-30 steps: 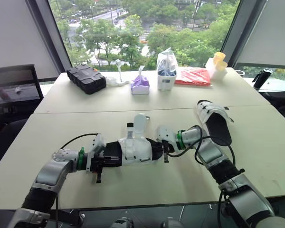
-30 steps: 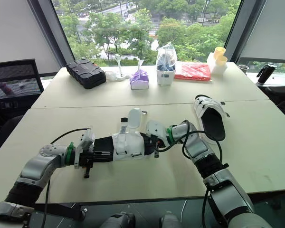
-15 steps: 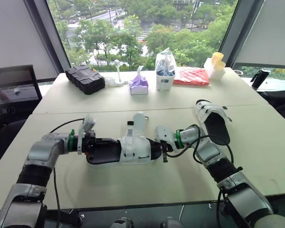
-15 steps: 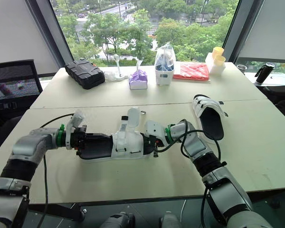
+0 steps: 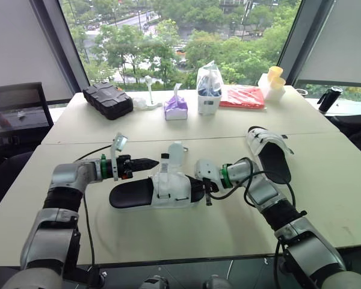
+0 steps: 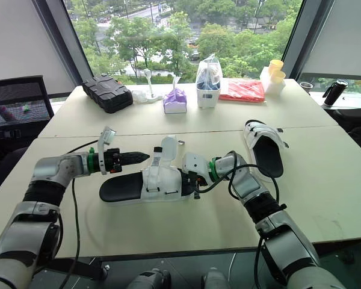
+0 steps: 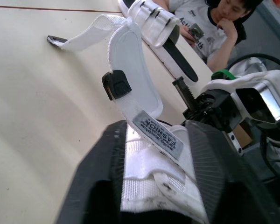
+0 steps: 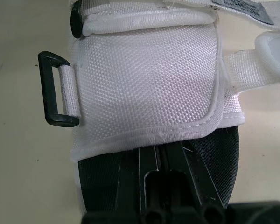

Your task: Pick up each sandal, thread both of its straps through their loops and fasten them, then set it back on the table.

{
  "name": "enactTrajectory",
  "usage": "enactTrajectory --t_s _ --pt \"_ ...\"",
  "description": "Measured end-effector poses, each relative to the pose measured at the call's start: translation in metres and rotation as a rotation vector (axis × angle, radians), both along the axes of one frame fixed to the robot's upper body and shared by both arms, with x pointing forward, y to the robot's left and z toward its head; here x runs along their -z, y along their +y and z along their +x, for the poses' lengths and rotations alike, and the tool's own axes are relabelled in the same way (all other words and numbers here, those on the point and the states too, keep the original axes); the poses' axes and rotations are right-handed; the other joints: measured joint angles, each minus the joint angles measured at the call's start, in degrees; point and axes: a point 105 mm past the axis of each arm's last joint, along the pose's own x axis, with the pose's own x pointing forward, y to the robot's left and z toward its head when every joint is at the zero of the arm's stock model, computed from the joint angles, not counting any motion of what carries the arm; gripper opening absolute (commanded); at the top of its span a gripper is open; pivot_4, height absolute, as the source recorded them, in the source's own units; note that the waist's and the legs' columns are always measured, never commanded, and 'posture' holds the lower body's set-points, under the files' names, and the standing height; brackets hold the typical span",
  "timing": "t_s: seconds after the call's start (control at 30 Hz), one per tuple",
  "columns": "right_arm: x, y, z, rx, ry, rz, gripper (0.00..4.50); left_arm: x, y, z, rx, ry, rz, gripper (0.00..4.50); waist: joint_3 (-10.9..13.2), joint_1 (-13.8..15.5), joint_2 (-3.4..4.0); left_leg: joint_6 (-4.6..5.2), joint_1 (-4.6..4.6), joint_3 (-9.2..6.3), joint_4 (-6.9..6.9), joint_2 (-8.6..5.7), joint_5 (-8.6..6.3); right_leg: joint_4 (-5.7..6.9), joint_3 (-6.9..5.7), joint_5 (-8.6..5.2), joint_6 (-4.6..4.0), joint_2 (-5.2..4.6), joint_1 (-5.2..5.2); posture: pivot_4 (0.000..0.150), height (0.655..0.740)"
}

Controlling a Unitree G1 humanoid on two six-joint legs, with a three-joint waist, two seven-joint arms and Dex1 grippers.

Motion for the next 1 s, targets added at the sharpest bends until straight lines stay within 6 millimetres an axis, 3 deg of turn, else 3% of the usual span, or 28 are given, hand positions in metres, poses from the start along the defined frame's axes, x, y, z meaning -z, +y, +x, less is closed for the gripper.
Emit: enactTrajectory --t_s 0.03,0.47,0.57,0.77,0.8,1.0 --pt "0.000 0.000 0.000 0.000 -0.001 0.000 0.00 0.000 -0.003 0.002 -0.001 -0.004 0.003 4.13 0.00 -0.05 0.00 0.00 0.00 0.00 0.00 0.00 0.00 0.00 0.00 0.00 0.00 0.00 0.00 0.150 0.7400" --pt "-0.001 0.000 0.001 0.004 -0.002 0.001 0.00 0.007 -0.016 0.006 0.005 -0.011 0.012 4.13 0.00 -0.04 0.00 0.00 0.00 0.00 0.03 0.00 0.00 0.04 0.01 0.00 0.00 0.01 0.00 0.150 0.7400" --pt "-0.001 0.000 0.001 0.007 -0.002 0.001 0.00 0.008 -0.020 0.006 0.007 -0.010 0.006 3.42 0.00 -0.06 0.00 -0.01 0.00 0.00 0.06 0.01 0.00 0.03 0.01 0.00 0.00 0.01 0.01 0.150 0.7400" --pt "0.000 0.000 0.001 0.008 -0.003 0.002 0.00 0.008 -0.019 0.006 0.003 -0.012 0.006 0.39 0.00 -0.07 -0.01 -0.01 0.00 0.00 0.06 0.01 0.00 0.04 0.01 0.00 0.00 0.03 0.01 0.150 0.7400" --pt "0.000 0.000 0.001 0.008 -0.003 0.002 0.00 0.007 -0.019 0.006 0.002 -0.014 0.005 0.06 0.00 -0.06 -0.01 -0.01 0.00 0.00 0.06 0.01 0.00 0.04 0.01 0.00 0.00 0.03 0.02 0.150 0.7400" --pt "0.000 0.002 0.001 0.008 -0.002 0.003 0.00 0.001 -0.016 0.006 0.004 -0.040 0.010 0.06 -0.01 -0.11 -0.01 -0.01 0.00 0.00 0.07 0.03 0.00 0.04 0.02 0.00 0.00 0.05 0.01 0.150 0.7400"
